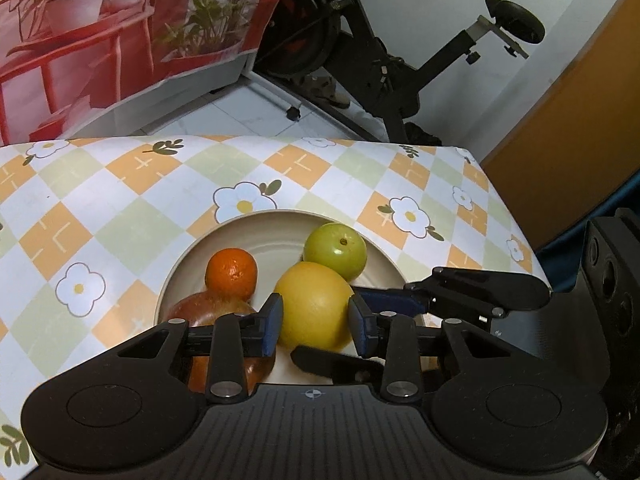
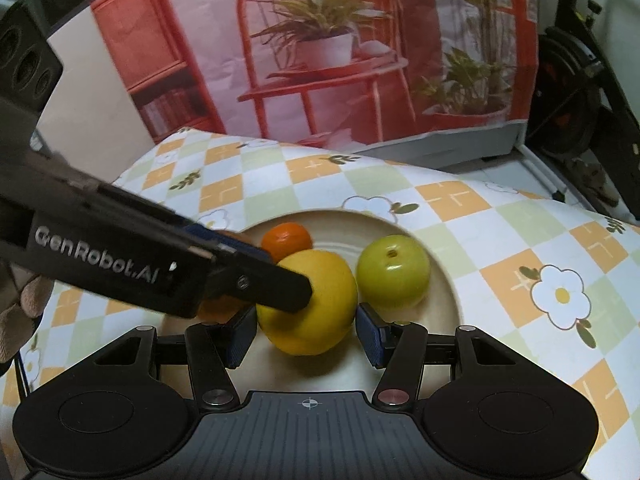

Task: Organize fruits
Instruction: 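Lift the yellow lemon with both grippers and lower it onto the plate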

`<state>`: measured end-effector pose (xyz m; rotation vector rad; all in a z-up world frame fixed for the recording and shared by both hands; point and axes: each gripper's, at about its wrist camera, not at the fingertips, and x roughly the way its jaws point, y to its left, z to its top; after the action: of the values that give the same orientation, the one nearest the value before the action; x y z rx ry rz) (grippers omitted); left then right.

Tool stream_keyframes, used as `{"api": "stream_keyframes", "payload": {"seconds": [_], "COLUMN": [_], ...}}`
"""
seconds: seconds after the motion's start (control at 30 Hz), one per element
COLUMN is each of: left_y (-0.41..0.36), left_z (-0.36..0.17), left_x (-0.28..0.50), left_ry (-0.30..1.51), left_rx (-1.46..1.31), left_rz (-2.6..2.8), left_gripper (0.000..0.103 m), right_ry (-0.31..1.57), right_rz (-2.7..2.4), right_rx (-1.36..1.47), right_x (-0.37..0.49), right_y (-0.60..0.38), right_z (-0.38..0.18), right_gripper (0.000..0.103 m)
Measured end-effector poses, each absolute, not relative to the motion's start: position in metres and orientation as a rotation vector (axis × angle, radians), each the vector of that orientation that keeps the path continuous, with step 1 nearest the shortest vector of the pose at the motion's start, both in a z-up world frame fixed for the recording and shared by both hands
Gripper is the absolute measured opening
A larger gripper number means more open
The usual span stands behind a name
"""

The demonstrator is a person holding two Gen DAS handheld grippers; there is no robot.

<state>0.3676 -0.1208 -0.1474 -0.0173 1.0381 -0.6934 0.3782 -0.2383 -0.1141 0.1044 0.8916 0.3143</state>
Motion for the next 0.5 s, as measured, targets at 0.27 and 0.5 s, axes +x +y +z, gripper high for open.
{"api": "stream_keyframes", "payload": {"seconds": [0.27, 0.5], "left_y": [-0.109, -0.103], "left_z": [-0.144, -0.133], "left_x": [0.381, 0.378], "left_ry": [1.017, 0.976], "left_rx": [-0.084, -0.090], "left_rz": [-0.630, -0.594], "left_gripper": [0.037, 0.037], "right_ry": [0.855, 0.847], "right_rz": [0.313, 0.276], "right_rx": [0.060, 0.049], "right_x": [0.387, 0.385], "right_y": [-0.229, -0.223], "right_z": [-0.112, -0.112], "right_gripper": [0.050, 0.050]}}
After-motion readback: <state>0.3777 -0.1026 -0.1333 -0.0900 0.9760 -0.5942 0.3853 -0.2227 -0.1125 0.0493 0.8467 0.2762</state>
